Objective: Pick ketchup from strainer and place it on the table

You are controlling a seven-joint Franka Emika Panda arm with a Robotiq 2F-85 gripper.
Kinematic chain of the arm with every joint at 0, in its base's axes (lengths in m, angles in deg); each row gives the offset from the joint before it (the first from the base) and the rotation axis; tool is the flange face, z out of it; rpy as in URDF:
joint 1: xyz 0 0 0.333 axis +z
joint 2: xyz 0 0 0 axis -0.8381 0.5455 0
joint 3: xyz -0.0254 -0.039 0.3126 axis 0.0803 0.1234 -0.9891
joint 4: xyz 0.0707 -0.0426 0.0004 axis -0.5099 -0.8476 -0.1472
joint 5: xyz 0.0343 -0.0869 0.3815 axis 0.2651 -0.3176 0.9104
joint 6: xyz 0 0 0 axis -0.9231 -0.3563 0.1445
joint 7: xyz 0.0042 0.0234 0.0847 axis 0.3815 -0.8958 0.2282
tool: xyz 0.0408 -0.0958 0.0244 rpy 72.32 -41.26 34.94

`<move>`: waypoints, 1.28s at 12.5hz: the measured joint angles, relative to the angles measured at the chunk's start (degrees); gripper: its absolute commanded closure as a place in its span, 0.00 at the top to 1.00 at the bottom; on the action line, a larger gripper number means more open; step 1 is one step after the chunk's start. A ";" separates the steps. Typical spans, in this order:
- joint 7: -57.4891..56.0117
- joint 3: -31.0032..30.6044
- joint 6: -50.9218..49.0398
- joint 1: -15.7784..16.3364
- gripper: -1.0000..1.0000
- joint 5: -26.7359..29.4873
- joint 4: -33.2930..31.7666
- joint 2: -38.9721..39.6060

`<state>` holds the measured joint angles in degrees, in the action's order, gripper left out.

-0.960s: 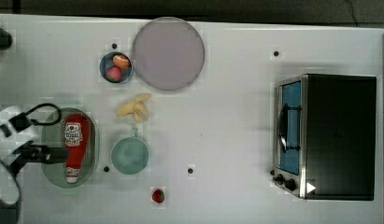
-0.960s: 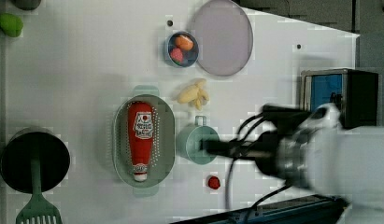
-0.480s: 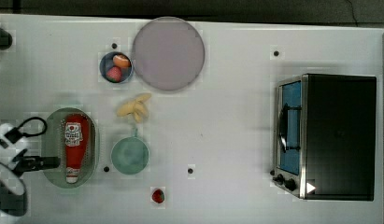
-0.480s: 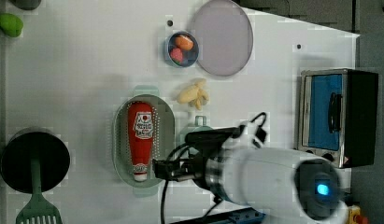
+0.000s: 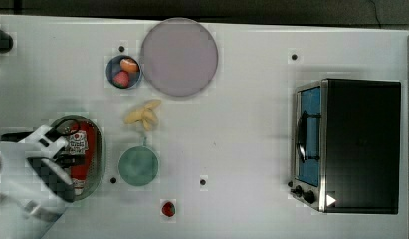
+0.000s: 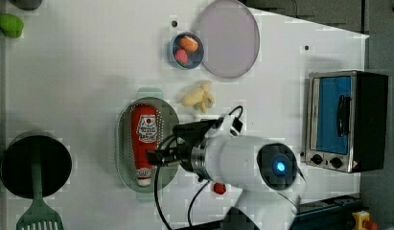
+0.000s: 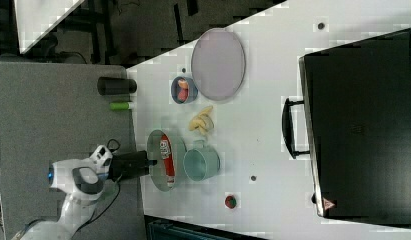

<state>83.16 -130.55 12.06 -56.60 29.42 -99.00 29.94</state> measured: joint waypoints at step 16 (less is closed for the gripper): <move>12.66 6.83 11.41 3.53 0.56 -15.30 0.90 14.98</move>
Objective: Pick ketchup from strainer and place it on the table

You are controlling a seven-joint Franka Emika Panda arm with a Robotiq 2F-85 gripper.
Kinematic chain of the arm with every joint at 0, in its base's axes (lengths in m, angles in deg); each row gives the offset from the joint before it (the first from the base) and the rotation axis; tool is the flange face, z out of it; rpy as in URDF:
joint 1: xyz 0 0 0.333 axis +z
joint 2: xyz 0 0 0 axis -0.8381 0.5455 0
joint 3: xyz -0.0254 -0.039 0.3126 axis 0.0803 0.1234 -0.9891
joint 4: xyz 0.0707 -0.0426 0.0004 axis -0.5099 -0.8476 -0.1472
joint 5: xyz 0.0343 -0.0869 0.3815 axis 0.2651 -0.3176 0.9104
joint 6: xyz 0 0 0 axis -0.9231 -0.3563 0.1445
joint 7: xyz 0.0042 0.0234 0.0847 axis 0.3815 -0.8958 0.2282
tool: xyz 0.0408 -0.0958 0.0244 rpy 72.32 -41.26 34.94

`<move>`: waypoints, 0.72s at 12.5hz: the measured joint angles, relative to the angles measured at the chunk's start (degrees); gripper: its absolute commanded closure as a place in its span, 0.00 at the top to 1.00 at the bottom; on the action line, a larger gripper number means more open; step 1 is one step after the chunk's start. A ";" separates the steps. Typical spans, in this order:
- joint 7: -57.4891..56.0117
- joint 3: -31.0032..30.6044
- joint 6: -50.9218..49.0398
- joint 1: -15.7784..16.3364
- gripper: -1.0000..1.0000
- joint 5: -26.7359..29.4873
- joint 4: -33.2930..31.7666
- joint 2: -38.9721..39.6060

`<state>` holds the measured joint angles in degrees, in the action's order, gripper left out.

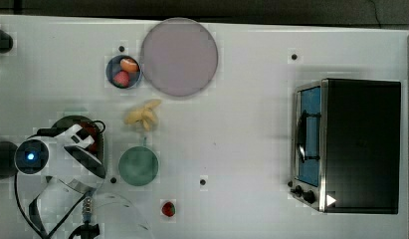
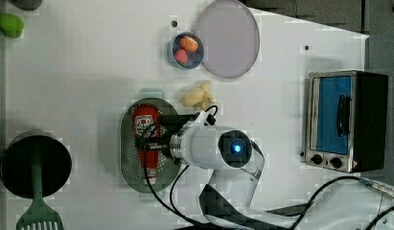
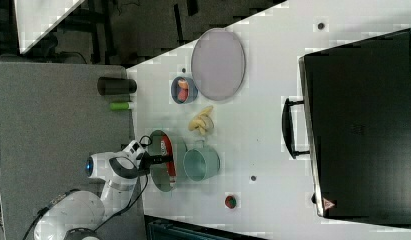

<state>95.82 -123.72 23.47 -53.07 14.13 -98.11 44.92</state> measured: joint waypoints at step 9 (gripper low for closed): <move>0.20 -7.39 -13.46 -5.01 0.56 15.93 -1.79 -18.23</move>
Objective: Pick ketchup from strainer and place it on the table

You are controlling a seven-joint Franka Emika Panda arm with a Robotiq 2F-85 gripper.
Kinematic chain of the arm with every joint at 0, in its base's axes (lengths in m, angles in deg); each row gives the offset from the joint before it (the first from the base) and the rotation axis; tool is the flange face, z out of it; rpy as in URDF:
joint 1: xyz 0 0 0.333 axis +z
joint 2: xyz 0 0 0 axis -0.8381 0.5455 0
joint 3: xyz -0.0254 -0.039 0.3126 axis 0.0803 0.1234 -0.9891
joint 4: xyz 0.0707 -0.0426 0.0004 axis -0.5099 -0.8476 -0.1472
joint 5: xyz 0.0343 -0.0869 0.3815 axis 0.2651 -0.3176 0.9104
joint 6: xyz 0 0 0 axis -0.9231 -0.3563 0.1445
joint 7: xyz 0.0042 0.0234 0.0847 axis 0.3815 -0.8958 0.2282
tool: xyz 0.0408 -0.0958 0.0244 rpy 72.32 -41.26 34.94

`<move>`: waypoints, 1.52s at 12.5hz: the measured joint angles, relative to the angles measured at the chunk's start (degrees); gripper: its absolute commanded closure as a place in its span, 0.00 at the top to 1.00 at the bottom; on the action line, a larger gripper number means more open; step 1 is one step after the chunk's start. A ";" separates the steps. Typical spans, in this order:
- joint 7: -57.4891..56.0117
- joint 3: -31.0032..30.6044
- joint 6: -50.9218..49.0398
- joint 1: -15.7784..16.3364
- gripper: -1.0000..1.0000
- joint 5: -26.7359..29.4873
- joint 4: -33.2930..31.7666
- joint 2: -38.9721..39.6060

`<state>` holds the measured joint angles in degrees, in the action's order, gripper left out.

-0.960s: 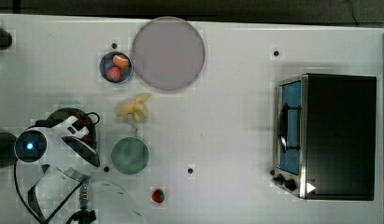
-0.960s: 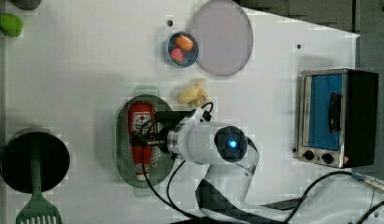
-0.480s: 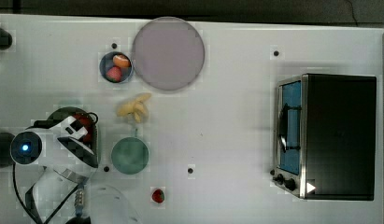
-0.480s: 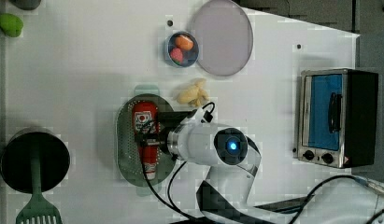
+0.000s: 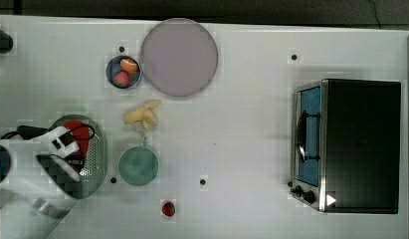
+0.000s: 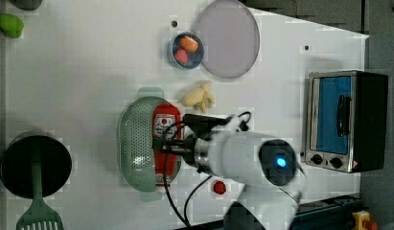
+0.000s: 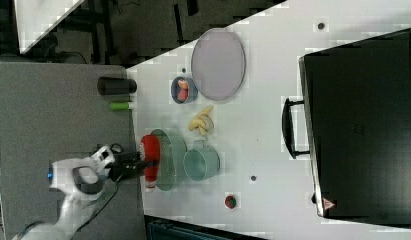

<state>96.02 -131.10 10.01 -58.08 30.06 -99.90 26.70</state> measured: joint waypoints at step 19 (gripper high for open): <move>-46.92 21.58 -20.69 -15.85 0.56 11.50 8.06 -18.15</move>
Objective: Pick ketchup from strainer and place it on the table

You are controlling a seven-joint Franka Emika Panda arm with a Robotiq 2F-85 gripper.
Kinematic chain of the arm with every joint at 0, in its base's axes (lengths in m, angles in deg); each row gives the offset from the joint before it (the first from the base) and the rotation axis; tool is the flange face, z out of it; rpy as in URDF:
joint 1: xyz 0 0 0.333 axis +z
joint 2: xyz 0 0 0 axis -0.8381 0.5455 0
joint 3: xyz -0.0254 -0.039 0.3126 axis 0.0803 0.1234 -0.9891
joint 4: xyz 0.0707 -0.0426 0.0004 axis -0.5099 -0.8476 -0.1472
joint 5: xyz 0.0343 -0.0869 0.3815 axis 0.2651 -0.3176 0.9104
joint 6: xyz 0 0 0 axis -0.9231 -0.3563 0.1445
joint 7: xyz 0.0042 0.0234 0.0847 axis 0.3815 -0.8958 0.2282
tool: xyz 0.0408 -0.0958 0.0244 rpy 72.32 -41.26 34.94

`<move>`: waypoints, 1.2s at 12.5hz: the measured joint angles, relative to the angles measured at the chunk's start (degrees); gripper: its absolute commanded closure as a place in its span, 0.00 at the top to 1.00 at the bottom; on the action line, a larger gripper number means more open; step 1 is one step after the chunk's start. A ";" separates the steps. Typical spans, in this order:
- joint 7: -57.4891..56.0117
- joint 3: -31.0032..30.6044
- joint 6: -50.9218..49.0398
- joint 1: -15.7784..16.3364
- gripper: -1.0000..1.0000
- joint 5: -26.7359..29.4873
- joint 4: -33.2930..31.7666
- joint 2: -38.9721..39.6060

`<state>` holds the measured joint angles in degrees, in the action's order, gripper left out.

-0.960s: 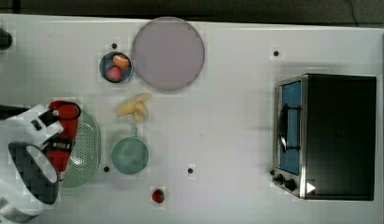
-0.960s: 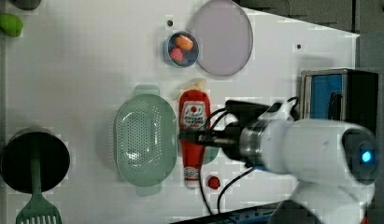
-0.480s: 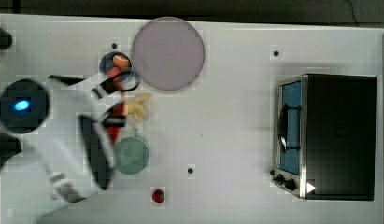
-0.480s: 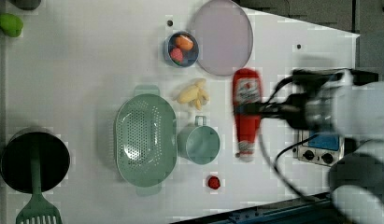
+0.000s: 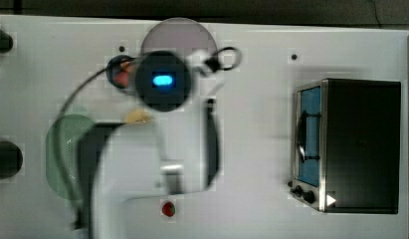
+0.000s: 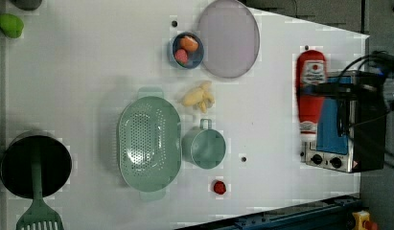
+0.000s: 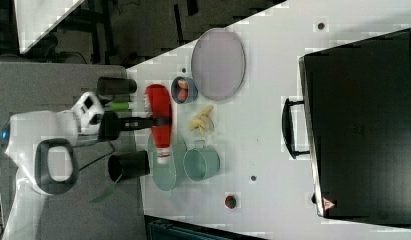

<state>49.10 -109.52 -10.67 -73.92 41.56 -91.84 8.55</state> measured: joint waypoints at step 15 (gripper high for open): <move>-4.31 7.09 20.07 -2.08 0.92 0.46 -17.35 15.02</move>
<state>44.80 -102.43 9.40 -76.01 42.01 -109.19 23.56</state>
